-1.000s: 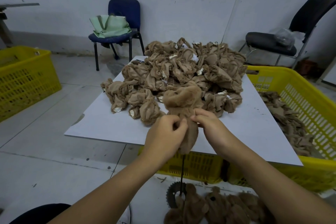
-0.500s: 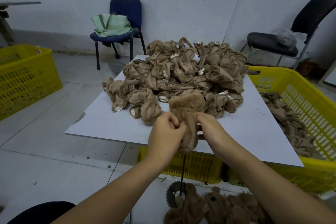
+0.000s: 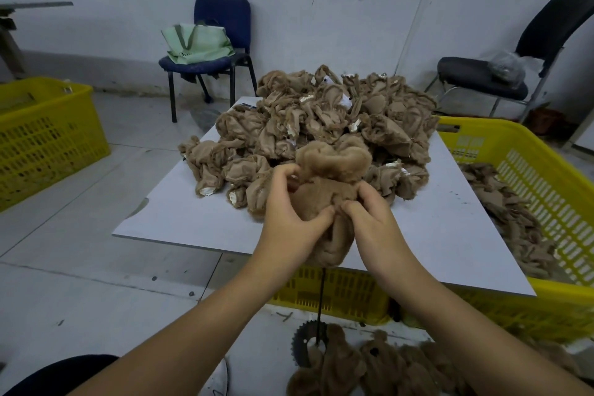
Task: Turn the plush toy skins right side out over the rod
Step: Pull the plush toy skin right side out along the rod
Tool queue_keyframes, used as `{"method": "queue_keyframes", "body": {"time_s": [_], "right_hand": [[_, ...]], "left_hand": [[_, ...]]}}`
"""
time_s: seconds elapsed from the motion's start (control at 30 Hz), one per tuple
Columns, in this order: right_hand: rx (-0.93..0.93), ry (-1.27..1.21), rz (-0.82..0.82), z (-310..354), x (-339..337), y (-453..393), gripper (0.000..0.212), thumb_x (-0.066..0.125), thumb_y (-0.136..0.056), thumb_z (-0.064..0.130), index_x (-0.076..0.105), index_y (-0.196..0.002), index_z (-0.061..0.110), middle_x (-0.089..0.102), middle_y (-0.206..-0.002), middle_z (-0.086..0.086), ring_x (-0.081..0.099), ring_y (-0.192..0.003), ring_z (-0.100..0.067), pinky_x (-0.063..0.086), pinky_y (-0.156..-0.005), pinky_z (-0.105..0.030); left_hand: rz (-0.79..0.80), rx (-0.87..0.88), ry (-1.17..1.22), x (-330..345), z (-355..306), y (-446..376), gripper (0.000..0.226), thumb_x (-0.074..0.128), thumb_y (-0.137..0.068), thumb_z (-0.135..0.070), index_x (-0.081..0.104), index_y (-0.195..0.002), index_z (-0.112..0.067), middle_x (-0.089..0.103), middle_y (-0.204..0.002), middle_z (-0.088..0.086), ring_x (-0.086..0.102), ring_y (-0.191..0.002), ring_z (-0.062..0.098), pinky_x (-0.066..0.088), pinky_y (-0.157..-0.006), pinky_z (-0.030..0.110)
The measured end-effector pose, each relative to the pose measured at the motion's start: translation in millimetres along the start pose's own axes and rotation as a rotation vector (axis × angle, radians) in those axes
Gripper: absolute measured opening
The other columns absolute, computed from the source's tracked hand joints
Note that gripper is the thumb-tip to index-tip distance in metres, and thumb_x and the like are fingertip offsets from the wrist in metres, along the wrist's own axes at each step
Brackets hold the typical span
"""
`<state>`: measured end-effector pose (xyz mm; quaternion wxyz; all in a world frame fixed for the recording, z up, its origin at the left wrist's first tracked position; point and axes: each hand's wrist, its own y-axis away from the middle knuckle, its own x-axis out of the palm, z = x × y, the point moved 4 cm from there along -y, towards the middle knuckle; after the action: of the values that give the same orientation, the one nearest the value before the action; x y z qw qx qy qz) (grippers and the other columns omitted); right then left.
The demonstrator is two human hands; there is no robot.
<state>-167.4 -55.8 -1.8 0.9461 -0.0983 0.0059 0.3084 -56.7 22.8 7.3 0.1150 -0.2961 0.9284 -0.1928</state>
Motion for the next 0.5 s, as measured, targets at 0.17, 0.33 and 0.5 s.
{"method": "queue_keyframes", "body": {"time_s": [0.17, 0.33, 0.5], "right_hand": [[0.181, 0.12, -0.048, -15.2, 6.2, 5.2, 0.021, 0.04, -0.099, 0.012, 0.06, -0.104, 0.011, 0.065, -0.093, -0.016, 0.065, -0.08, -0.026, 0.057, -0.071, -0.037], [0.448, 0.107, -0.012, -22.5, 2.7, -0.5, 0.033, 0.034, -0.104, 0.017, 0.065, -0.113, 0.008, 0.07, -0.106, -0.017, 0.067, -0.097, -0.028, 0.056, -0.091, -0.046], [0.508, -0.018, -0.065, -19.1, -1.4, -3.0, 0.032, 0.037, -0.104, 0.018, 0.068, -0.106, 0.01, 0.072, -0.097, -0.01, 0.068, -0.088, -0.02, 0.055, -0.067, -0.029]], "left_hand": [[0.172, 0.003, -0.179, 12.9, 9.0, 1.4, 0.048, 0.067, -0.084, -0.022, 0.039, -0.117, -0.043, 0.054, -0.115, -0.014, 0.06, -0.105, 0.006, 0.057, -0.087, 0.034], [0.335, -0.259, -0.045, 16.5, 25.2, 0.8, 0.047, 0.066, -0.081, -0.049, 0.038, -0.118, -0.05, 0.064, -0.114, -0.011, 0.066, -0.104, 0.005, 0.059, -0.089, 0.039], [0.228, -0.245, 0.043, 9.2, 26.0, -0.6, 0.032, 0.062, -0.086, -0.053, 0.049, -0.112, -0.042, 0.067, -0.104, -0.026, 0.068, -0.099, 0.0, 0.06, -0.08, 0.029]]}}
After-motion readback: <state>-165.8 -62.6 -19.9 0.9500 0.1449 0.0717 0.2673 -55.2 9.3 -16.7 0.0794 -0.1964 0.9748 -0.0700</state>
